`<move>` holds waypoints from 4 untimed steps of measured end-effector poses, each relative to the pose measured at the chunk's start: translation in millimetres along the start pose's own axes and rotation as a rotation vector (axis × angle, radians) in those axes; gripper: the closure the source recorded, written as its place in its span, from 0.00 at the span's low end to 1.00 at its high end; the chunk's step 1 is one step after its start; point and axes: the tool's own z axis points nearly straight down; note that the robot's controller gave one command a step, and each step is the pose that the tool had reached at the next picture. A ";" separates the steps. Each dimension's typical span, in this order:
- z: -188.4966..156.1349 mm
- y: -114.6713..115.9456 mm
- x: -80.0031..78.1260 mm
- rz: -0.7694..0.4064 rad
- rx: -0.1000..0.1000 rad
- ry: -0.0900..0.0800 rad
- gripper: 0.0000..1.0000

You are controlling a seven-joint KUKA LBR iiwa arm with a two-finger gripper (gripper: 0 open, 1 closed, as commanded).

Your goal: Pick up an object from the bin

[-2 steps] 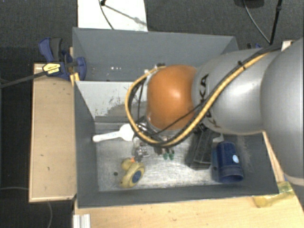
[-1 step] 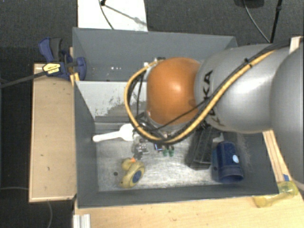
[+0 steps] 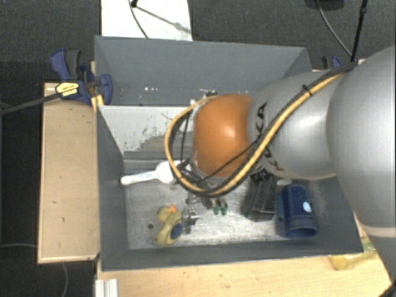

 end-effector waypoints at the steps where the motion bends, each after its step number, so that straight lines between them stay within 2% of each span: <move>1: -2.7 0.7 -1.4 0.002 -0.002 -0.005 0.00; 2: 18.3 9.0 -0.2 -0.064 -0.002 -0.013 0.00; 3: 57.3 37.5 4.8 0.029 0.002 -0.005 1.00; 4: 57.3 37.5 4.8 0.031 0.002 -0.004 1.00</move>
Offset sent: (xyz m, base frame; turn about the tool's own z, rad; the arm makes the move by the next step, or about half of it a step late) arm -0.0114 0.0240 -0.0626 -0.1713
